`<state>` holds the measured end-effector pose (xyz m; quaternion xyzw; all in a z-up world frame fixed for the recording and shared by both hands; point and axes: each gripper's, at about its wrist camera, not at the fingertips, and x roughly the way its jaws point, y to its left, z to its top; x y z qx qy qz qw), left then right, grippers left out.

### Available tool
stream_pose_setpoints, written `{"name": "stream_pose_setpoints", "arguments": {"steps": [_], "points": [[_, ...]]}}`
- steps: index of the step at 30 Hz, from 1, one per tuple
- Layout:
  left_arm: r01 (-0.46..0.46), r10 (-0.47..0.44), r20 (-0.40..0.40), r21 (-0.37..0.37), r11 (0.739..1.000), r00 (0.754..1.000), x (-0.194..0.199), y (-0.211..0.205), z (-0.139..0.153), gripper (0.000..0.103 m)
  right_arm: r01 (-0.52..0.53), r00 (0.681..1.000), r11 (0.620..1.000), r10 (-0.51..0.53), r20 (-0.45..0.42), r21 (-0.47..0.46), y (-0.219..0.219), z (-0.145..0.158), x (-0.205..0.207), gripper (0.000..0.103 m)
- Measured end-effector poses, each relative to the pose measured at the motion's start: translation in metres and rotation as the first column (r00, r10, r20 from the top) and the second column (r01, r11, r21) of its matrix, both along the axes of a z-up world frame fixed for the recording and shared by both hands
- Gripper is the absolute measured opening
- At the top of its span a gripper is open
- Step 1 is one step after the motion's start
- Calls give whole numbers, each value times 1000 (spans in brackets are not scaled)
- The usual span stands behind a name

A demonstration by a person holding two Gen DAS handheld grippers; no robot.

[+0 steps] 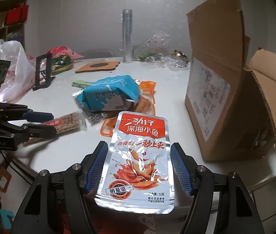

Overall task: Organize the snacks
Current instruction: 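Grasp the peanut brittle bar with left tool while right tool grasps squid pouch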

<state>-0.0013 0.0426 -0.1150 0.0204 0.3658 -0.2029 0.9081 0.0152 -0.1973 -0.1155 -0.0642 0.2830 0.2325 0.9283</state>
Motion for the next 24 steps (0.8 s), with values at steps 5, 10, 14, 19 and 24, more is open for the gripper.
{"name": "stream_pose_setpoints", "arguments": {"steps": [5,10,14,19,24], "points": [[2,-2,0,2,1000,1000,0,0,0,41,-9,1000,1000,9,-25,-2,4,-5,6,66],[2,-2,-2,-1,1000,1000,0,-1,0,41,-13,999,1000,13,-29,-4,6,-8,9,67],[2,-2,-2,-1,1000,1000,0,0,0,41,-17,999,1000,17,-30,9,6,-7,13,74],[1,-1,2,3,1000,1000,0,-1,0,41,-14,1000,1000,14,-16,-13,8,-7,16,74],[0,0,2,1,1000,1000,0,0,-1,41,-9,1000,1000,9,-10,-21,7,-8,21,79]]}}
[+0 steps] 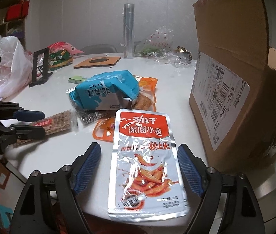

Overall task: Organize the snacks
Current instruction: 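Grasp the peanut brittle bar with left tool while right tool grasps squid pouch, then carry the brittle bar and squid pouch into the cardboard box and open both tools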

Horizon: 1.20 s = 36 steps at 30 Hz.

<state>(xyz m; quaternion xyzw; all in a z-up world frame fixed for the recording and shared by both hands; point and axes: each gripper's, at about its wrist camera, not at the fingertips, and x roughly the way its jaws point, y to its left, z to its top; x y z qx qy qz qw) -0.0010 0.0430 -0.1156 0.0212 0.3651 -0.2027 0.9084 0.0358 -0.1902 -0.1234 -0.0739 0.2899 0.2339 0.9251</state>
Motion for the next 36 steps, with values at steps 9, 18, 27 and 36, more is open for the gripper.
{"name": "stream_pose_setpoints", "arguments": {"steps": [9,18,27,36], "points": [[1,-1,-4,-1,1000,1000,0,2,0,41,-9,1000,1000,9,16,0,-5,-2,7,78],[-1,1,-10,-5,1000,1000,1,1,0,41,-30,999,1000,30,16,-3,-5,3,5,50],[-1,1,-11,-4,1000,1000,2,1,1,41,-55,998,998,56,24,-5,-9,7,4,78],[-2,2,-12,-3,1000,1000,2,0,1,41,-94,995,996,94,-32,1,-16,-3,13,79]]}}
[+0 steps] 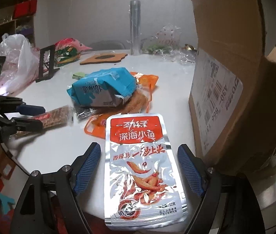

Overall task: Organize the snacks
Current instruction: 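Carry the brittle bar and squid pouch into the cardboard box and open both tools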

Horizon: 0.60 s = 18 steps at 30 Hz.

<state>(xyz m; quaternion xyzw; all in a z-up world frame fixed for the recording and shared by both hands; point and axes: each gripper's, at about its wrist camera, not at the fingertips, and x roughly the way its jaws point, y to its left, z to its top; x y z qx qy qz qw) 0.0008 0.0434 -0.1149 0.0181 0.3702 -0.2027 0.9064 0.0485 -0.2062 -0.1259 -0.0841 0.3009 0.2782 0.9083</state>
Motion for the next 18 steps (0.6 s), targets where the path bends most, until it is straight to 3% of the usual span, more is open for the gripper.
{"name": "stream_pose_setpoints", "arguments": {"steps": [3,5,18], "points": [[-2,2,3,-2,1000,1000,0,1,0,41,-4,1000,1000,4,2,-2,1,-1,0,77],[-5,5,5,-2,1000,1000,-1,1,-1,41,7,1000,1000,-7,6,1,1,0,0,68],[-29,30,15,-8,1000,999,-3,9,4,40,-6,1000,999,5,29,40,2,18,-13,67]]}}
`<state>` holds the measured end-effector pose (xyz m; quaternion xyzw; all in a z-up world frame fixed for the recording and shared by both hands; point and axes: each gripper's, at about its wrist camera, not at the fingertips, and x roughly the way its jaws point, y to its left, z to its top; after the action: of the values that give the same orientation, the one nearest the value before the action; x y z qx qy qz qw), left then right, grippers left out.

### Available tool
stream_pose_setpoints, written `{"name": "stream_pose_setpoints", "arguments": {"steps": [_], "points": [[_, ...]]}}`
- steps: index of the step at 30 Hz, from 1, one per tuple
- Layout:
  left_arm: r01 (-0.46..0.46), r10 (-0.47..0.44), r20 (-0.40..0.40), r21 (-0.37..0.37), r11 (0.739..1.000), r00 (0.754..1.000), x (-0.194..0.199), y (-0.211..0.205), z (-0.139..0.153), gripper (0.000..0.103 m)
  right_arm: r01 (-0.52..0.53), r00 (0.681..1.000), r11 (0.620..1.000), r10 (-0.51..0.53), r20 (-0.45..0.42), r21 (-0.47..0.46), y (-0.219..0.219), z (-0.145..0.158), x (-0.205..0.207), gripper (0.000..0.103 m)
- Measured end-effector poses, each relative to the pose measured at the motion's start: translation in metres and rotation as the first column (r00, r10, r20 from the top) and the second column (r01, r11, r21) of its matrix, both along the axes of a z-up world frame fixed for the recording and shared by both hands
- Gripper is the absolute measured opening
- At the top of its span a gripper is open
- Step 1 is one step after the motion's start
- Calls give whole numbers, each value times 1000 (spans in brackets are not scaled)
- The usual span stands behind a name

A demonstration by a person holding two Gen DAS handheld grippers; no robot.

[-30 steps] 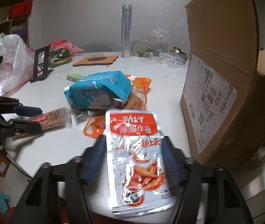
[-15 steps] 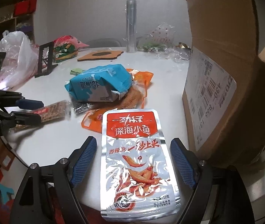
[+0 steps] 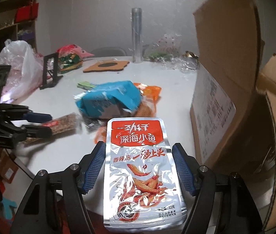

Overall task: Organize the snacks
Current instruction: 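Carry the brittle bar and squid pouch into the cardboard box and open both tools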

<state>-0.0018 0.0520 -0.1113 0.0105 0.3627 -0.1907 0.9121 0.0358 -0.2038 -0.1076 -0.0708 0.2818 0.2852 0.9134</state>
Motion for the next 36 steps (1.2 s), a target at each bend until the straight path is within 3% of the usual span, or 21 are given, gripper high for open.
{"name": "stream_pose_setpoints", "arguments": {"steps": [12,21,26,36], "points": [[-53,53,95,6,999,994,-1,14,44,40,-80,993,997,77,89,21,25,52,-7,67],[-64,57,187,32,997,981,11,4,102,40,-157,979,985,146,143,72,28,105,2,67],[-31,18,249,49,998,968,23,-17,143,40,-165,973,980,143,182,110,5,138,9,67],[122,-143,311,84,989,939,73,-101,218,40,-14,967,992,-19,253,127,-75,190,30,67]]}}
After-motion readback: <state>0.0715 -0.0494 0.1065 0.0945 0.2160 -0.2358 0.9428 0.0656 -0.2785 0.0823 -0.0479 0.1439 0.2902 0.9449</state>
